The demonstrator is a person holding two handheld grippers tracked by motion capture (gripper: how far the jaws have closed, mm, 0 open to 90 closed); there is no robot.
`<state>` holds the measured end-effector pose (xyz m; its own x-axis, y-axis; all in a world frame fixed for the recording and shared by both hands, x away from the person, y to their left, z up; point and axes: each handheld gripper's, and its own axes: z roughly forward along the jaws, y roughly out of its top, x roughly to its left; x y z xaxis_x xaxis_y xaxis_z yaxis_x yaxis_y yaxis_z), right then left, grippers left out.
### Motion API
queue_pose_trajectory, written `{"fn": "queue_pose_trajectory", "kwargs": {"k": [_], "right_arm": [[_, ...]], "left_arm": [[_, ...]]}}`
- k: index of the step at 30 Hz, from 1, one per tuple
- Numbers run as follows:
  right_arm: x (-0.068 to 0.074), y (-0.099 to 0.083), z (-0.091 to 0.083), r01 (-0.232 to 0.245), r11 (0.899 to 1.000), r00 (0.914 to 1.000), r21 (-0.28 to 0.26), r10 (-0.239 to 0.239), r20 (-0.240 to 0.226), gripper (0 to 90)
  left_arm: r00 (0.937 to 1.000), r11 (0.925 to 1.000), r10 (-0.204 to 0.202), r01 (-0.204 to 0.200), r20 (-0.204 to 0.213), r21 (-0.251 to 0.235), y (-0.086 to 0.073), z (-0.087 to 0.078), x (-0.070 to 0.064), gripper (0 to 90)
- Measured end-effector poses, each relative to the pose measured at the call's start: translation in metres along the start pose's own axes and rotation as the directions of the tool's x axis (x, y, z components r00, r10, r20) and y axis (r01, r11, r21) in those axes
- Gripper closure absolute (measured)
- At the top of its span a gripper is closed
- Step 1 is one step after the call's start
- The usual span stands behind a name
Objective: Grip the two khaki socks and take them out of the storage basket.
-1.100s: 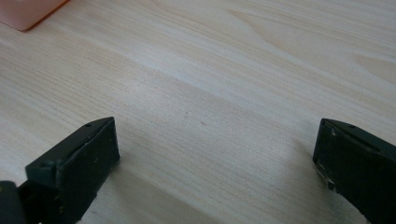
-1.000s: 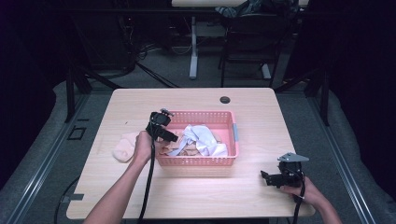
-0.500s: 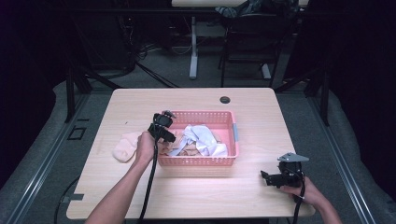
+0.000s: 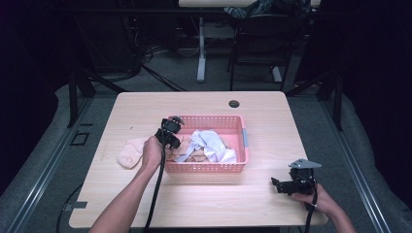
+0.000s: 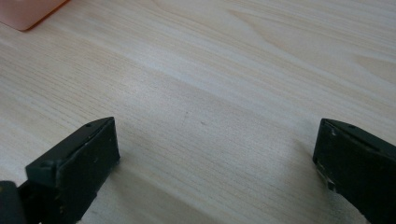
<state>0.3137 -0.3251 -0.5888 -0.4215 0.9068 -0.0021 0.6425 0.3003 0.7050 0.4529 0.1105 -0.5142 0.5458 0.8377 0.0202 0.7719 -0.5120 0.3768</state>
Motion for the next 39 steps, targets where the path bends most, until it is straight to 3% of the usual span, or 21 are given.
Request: {"fn": "queue_pose_trajectory", "kwargs": {"k": [5, 14, 18, 30, 39], "right_arm": [[0.000, 0.000, 0.000, -0.002, 1.000, 1.0000, -0.002, 0.002, 0.001, 0.0], [0.000, 0.000, 0.000, 0.000, 1.000, 1.0000, 0.000, 0.000, 0.000, 0.0], [0.000, 0.000, 0.000, -0.001, 1.000, 1.0000, 0.000, 0.001, 0.000, 0.0], [0.000, 0.000, 0.000, -0.002, 1.000, 1.0000, -0.001, 0.002, 0.000, 0.0], [0.000, 0.000, 0.000, 0.003, 1.000, 1.0000, 0.005, -0.003, 0.001, 0.0]], "left_arm": [[0.9998, 0.9997, 0.020, -0.020, 0.009, -0.015, -0.001, -0.004, -0.001, 87.7], [0.9987, 0.9951, 0.038, -0.035, 0.035, -0.093, 0.000, -0.032, 0.002, 88.0], [0.9980, 0.9889, 0.049, -0.043, 0.041, -0.142, 0.008, -0.051, 0.001, 88.0], [0.9947, 0.9757, 0.100, -0.093, 0.025, -0.198, 0.022, -0.087, -0.007, 88.0], [0.9913, 0.9677, 0.103, -0.080, 0.083, -0.239, 0.030, -0.109, 0.001, 88.1]]}}
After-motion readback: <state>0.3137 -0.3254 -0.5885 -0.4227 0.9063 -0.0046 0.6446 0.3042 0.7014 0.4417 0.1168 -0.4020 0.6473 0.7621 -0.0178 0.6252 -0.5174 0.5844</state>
